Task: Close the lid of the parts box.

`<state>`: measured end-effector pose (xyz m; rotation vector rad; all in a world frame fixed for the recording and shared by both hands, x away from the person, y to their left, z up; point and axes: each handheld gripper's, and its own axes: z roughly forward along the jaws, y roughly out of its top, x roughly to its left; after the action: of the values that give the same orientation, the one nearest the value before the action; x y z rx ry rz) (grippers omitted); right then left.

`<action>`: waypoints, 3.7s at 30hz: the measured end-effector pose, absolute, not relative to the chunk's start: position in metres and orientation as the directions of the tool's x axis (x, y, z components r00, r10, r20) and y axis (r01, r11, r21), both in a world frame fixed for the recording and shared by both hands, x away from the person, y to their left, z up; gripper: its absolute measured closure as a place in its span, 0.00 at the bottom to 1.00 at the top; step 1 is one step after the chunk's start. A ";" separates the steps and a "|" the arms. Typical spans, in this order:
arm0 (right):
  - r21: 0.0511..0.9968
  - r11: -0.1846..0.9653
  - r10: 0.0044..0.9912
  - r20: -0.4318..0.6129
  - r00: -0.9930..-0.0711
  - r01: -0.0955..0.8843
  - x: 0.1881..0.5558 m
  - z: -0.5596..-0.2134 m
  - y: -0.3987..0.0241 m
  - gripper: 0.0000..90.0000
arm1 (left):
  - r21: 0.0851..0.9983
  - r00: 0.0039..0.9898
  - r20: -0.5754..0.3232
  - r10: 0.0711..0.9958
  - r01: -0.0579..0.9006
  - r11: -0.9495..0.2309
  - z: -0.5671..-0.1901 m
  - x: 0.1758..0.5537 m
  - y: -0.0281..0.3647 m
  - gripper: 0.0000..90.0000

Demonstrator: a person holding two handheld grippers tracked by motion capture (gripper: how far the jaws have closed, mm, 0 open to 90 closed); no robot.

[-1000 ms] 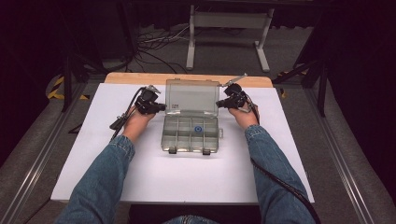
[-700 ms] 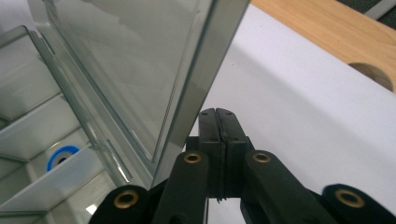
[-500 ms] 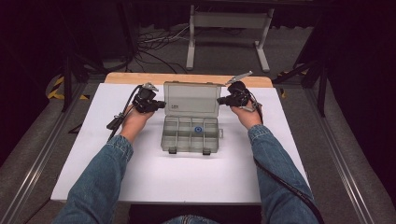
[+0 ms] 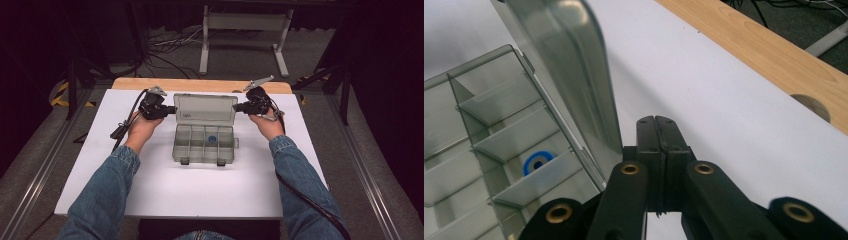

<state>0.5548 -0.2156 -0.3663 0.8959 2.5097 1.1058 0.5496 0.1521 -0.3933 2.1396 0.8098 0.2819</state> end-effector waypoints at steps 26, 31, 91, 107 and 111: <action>0.755 0.527 0.594 0.002 -0.804 0.391 0.532 -0.349 -0.215 1.00 | 0.784 0.796 -0.066 0.602 0.414 -0.462 -0.374 0.533 0.158 1.00; 0.753 0.532 0.585 0.005 -0.811 0.388 0.528 -0.347 -0.214 1.00 | 0.781 0.805 -0.071 0.589 0.412 -0.469 -0.372 0.530 0.159 1.00; 0.553 0.735 0.419 0.083 -0.904 0.392 0.475 -0.364 -0.183 1.00 | 0.629 0.940 -0.117 0.322 0.321 -0.708 -0.381 0.480 0.149 1.00; 0.524 0.759 0.399 0.091 -0.912 0.385 0.470 -0.378 -0.177 1.00 | 0.605 0.946 -0.103 0.306 0.304 -0.736 -0.389 0.476 0.145 1.00; 0.520 0.761 0.400 0.095 -0.912 0.388 0.469 -0.380 -0.176 1.00 | 0.598 0.948 -0.101 0.303 0.301 -0.743 -0.390 0.474 0.143 1.00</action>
<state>0.4695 -0.1760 -0.3803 0.6546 2.9276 0.8581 0.4744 0.1429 -0.3903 2.4529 0.4246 0.0037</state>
